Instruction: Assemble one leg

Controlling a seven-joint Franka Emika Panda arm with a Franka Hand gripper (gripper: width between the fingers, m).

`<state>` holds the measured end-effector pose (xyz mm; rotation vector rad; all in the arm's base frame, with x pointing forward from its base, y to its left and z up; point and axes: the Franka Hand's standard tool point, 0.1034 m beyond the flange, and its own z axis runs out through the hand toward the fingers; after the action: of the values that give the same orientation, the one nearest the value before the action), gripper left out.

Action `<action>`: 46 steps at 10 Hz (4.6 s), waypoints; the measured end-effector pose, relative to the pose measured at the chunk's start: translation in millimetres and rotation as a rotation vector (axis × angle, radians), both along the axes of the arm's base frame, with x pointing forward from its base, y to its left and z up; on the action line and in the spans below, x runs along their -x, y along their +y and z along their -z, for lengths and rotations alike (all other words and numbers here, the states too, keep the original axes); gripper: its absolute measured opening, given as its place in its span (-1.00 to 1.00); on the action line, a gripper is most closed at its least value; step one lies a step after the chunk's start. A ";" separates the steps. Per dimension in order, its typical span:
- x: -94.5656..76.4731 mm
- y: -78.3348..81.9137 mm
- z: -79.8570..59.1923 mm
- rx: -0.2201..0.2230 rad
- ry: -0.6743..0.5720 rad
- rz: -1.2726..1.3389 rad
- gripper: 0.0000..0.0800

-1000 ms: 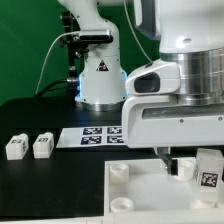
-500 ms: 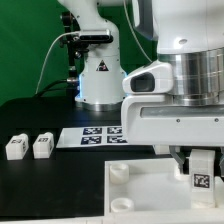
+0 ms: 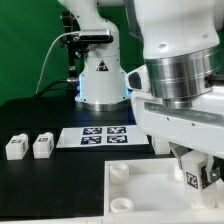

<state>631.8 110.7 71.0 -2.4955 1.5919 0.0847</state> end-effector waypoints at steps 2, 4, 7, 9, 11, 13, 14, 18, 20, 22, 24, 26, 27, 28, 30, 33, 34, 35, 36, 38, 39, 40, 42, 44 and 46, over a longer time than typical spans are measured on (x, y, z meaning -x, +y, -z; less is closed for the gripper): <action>0.9 3.9 -1.5 -0.035 0.074 0.293 -0.27; 2.5 9.7 -1.4 -0.043 0.125 0.512 -0.27; 3.0 10.3 -0.6 -0.038 0.110 0.439 0.12; 4.8 14.2 2.7 -0.024 0.074 0.220 0.43; 4.8 14.9 1.7 0.005 0.041 -0.066 0.61; 5.1 13.4 2.5 0.013 0.004 -0.275 0.62; 4.8 12.0 2.4 0.016 -0.015 -0.377 0.62; -3.0 10.1 -1.5 0.093 -0.103 -0.763 0.62; -3.1 9.8 -1.2 0.092 -0.098 -0.736 0.06; -2.8 7.2 -0.4 0.086 -0.072 -0.567 -0.25; -3.0 5.7 -0.2 0.062 -0.038 -0.325 -0.25; -3.5 1.3 0.4 0.019 0.000 -0.024 -0.25; -2.4 1.2 2.0 -0.008 0.027 0.177 -0.25; -1.7 1.5 2.2 -0.032 0.044 0.343 -0.25; -1.4 4.3 2.2 -0.051 0.076 0.507 -0.26; -0.1 6.8 3.1 -0.048 0.076 0.490 -0.26; 0.5 7.8 3.9 -0.043 0.066 0.435 0.19; 2.6 11.4 6.6 -0.039 0.064 0.387 0.52; 4.1 13.0 6.9 -0.019 0.047 0.246 0.59; 4.7 18.0 3.0 0.032 0.014 -0.084 0.62; 3.9 17.4 3.2 0.037 -0.009 -0.201 0.62; 3.9 16.4 3.5 0.041 -0.028 -0.315 0.62; -0.1 12.7 0.0 0.121 -0.074 -0.685 0.62; -5.5 8.6 -2.9 0.162 -0.123 -0.992 0.62; -6.1 7.7 0.4 0.175 -0.156 -1.028 0.62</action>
Offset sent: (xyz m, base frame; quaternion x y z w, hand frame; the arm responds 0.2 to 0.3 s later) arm -0.0028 0.0118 -0.0012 -0.0277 0.0063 0.3529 0.9352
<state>637.9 118.4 70.6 -3.0686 0.1438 -0.1185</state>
